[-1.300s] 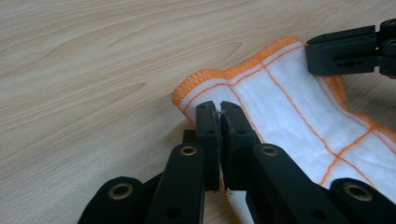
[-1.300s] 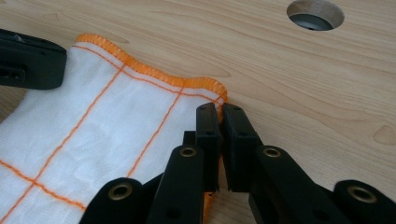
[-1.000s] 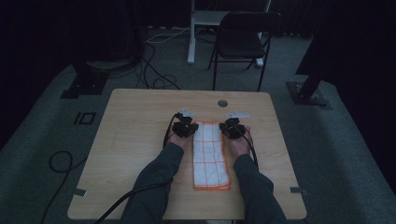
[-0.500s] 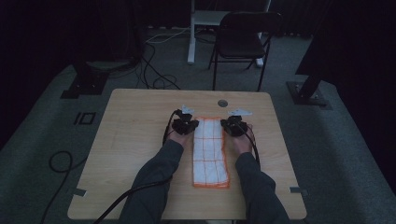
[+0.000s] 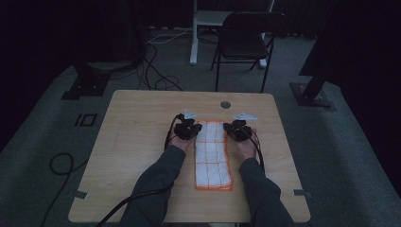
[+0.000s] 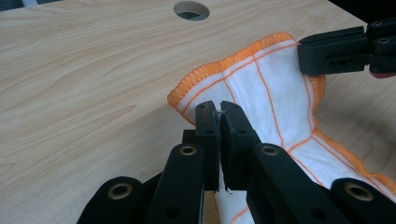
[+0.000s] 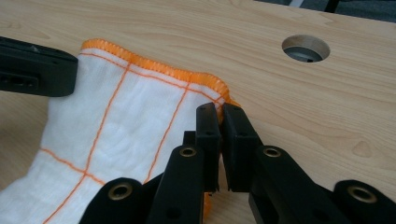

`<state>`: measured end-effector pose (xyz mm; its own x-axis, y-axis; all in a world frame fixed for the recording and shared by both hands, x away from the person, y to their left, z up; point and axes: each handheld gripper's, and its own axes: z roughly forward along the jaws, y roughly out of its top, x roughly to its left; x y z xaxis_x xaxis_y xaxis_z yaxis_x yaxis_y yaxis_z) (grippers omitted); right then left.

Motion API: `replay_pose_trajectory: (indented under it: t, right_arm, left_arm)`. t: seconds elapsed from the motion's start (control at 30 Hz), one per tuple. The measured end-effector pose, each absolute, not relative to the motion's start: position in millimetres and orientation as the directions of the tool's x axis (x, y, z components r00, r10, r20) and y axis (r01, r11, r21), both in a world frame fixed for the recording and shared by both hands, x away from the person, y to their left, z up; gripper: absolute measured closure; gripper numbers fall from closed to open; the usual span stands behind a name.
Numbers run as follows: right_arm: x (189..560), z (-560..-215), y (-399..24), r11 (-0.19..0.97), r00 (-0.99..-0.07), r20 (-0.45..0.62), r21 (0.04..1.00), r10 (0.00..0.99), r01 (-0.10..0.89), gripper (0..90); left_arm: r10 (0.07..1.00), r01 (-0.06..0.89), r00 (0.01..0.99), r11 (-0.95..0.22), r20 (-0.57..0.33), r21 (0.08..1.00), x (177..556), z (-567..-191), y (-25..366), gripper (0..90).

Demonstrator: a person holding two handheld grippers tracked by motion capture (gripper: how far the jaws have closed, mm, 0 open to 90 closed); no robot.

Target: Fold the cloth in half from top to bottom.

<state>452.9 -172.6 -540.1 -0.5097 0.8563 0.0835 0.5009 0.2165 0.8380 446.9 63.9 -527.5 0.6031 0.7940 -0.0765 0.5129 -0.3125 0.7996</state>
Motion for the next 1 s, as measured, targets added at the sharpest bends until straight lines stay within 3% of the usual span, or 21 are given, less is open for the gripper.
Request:
replay_pose_trajectory:
  t: [1.0]
  right_arm:
    - [418.8, -523.7, -175.3, 0.240, -0.588, 0.051, 0.882, 0.807, 0.406, 85.9]
  left_arm:
    - [0.764, 0.457, 0.641, -0.300, -0.076, 0.837, 410.5, -517.0, 75.5, 87.5]
